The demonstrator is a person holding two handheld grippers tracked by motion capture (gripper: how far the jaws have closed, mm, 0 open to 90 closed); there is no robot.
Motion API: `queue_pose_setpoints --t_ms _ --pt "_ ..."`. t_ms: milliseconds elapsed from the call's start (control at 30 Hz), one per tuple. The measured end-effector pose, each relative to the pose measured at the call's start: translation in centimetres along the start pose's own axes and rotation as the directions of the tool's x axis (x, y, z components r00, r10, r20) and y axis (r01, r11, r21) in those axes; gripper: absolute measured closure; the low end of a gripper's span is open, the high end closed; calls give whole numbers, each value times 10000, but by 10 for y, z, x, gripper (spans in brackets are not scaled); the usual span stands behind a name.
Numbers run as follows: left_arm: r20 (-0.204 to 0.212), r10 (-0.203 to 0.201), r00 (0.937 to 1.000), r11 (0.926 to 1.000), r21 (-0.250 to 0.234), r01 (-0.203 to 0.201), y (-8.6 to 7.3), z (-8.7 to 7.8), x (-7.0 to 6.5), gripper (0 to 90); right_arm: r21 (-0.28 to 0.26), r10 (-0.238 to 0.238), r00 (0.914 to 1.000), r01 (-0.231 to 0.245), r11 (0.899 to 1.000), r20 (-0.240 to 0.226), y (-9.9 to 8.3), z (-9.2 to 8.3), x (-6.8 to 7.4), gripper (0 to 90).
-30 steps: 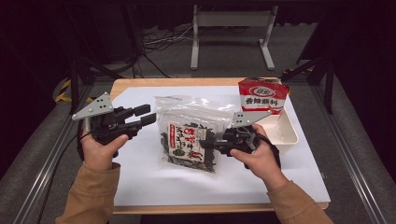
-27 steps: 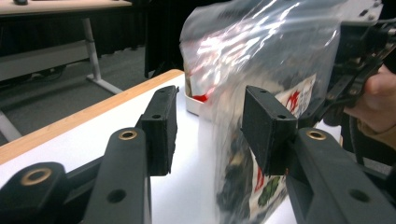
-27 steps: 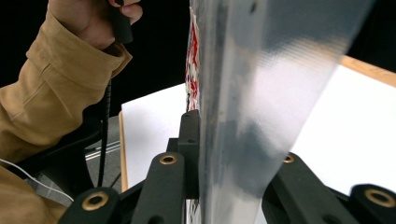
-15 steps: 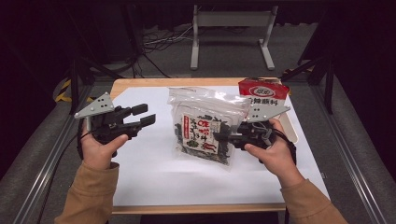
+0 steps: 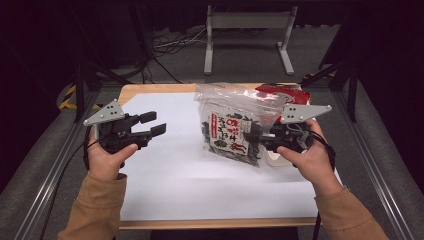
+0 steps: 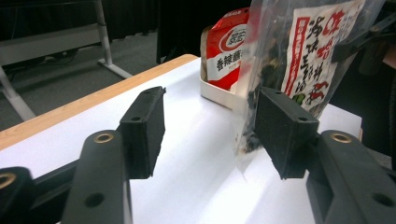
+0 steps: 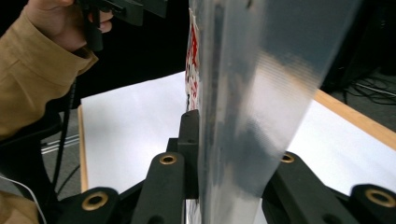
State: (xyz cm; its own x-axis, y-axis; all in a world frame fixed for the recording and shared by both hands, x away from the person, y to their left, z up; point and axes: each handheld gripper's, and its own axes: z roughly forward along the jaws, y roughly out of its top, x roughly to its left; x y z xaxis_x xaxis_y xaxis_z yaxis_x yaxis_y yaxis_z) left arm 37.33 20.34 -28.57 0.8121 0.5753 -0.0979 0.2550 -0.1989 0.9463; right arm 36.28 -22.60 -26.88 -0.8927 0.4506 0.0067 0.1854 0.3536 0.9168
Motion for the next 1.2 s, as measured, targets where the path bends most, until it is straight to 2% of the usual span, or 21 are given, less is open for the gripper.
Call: queue_pose_setpoints --t_ms 200,400,667,933,1067,1200 --pt "-60 -88 9999 9999 147 89 -3 3 3 417 34 -210 9992 209 9998 349 2 -11 -5 757" --pt "-347 -217 9992 9992 319 228 -7 6 8 403 71 -415 9966 411 9991 707 4 -24 -10 757" --pt "-374 -368 9986 9978 534 387 -11 9 13 387 -14 -483 9932 487 9988 1056 6 -37 -17 756" --pt "-411 -229 9989 9976 649 256 -14 12 16 352 -112 -499 9901 518 9986 1315 4 -48 -27 757" --pt "-394 -312 9987 9970 690 339 -16 13 17 348 -131 -555 9880 579 9982 1440 4 -52 -30 757" --pt "-402 -308 9987 9969 714 336 -16 14 19 347 -28 -757 9822 774 9970 1721 4 -58 -35 757"
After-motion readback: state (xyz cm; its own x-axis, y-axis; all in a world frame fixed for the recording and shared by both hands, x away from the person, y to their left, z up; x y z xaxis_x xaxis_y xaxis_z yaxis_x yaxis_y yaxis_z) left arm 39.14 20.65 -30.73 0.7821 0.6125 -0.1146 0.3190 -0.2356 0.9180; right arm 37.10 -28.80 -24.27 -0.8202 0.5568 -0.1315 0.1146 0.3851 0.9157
